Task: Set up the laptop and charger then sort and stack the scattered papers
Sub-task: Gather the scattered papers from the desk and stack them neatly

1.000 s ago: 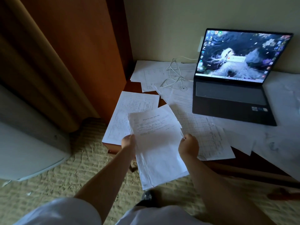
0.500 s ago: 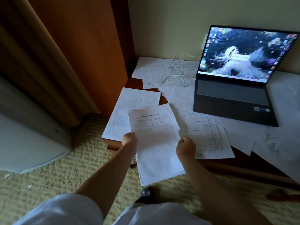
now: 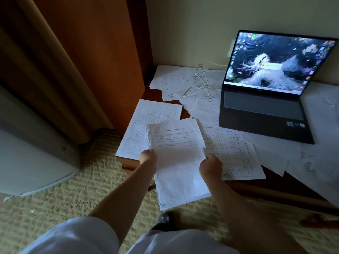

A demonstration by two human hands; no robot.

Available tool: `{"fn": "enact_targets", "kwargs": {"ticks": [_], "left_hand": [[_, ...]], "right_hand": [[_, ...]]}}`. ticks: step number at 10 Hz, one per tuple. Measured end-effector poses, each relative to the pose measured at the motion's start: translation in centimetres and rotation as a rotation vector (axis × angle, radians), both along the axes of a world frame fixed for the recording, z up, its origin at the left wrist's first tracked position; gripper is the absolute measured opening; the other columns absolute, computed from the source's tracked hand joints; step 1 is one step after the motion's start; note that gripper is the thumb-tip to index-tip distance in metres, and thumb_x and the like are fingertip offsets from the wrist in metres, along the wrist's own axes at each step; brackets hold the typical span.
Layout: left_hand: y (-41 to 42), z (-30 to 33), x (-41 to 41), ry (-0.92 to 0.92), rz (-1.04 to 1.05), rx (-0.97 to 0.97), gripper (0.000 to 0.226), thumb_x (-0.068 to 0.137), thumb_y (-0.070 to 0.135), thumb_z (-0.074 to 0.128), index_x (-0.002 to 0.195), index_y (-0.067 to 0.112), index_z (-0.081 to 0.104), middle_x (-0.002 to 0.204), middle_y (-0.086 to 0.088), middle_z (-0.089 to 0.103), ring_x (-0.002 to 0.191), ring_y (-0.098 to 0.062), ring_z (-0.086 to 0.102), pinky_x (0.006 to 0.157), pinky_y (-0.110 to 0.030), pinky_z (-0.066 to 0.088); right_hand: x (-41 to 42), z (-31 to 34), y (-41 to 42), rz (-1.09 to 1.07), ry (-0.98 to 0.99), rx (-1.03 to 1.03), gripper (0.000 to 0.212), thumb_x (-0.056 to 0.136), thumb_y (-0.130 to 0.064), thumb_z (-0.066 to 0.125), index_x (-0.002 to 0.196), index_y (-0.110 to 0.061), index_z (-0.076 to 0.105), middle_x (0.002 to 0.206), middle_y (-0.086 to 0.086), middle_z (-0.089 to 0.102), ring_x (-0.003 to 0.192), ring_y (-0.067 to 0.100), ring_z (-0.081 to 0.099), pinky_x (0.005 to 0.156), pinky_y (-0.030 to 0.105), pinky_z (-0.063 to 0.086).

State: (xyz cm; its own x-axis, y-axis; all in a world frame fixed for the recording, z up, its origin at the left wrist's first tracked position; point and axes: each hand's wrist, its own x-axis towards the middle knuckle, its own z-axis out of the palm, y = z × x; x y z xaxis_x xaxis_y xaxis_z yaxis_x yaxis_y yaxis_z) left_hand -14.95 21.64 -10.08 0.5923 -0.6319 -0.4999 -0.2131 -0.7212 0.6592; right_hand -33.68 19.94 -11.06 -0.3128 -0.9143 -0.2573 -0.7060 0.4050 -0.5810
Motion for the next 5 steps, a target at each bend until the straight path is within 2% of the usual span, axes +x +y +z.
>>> {"fn": "enact_targets", "kwargs": {"ticks": [1, 2, 3, 4, 5], "left_hand": [[-0.9, 1.9, -0.4, 0.221, 0.2, -0.014, 0.034, 0.099, 0.011, 0.042, 0.131, 0.007, 0.051, 0.128, -0.008, 0.057, 0.119, -0.021, 0.056, 0.062, -0.006, 0.04], [-0.6, 1.9, -0.4, 0.096, 0.119, 0.074, 0.034, 0.099, 0.011, 0.041, 0.131, 0.007, 0.05, 0.127, -0.007, 0.057, 0.116, -0.022, 0.056, 0.065, -0.01, 0.039], [-1.2, 1.9, -0.4, 0.359, 0.403, -0.094, 0.036, 0.101, 0.018, 0.039, 0.132, 0.003, 0.052, 0.135, -0.016, 0.054, 0.124, -0.029, 0.052, 0.05, -0.011, 0.033], [-1.0, 1.6, -0.3, 0.345, 0.435, -0.099, 0.035, 0.099, 0.012, 0.041, 0.132, 0.005, 0.051, 0.131, -0.01, 0.056, 0.12, -0.025, 0.055, 0.063, -0.012, 0.041], [-0.8, 1.2, -0.3, 0.216, 0.243, -0.082, 0.027, 0.095, 0.004, 0.042, 0.118, 0.003, 0.057, 0.101, -0.005, 0.06, 0.091, -0.018, 0.059, 0.077, -0.024, 0.046]], "right_hand": [[-0.1, 0.1, -0.2, 0.048, 0.014, -0.002, 0.026, 0.095, -0.002, 0.042, 0.108, 0.004, 0.064, 0.108, 0.019, 0.067, 0.101, 0.032, 0.063, 0.083, 0.036, 0.052], [-0.5, 0.2, -0.6, 0.107, 0.036, 0.009, 0.029, 0.097, -0.005, 0.043, 0.118, 0.003, 0.06, 0.119, 0.019, 0.063, 0.112, 0.032, 0.059, 0.091, 0.034, 0.048], [-1.0, 0.3, -1.0, 0.158, 0.072, 0.017, 0.029, 0.097, -0.006, 0.045, 0.122, 0.002, 0.058, 0.121, 0.018, 0.062, 0.114, 0.031, 0.058, 0.092, 0.031, 0.047], [-1.2, 0.4, -1.2, 0.182, 0.104, 0.05, 0.025, 0.097, -0.006, 0.046, 0.115, 0.001, 0.062, 0.114, 0.016, 0.065, 0.108, 0.03, 0.061, 0.085, 0.029, 0.048], [-1.2, 0.1, -1.2, 0.207, 0.137, 0.053, 0.025, 0.095, -0.006, 0.046, 0.072, -0.014, 0.054, 0.075, 0.002, 0.055, 0.084, 0.022, 0.056, 0.067, 0.026, 0.04]]}}
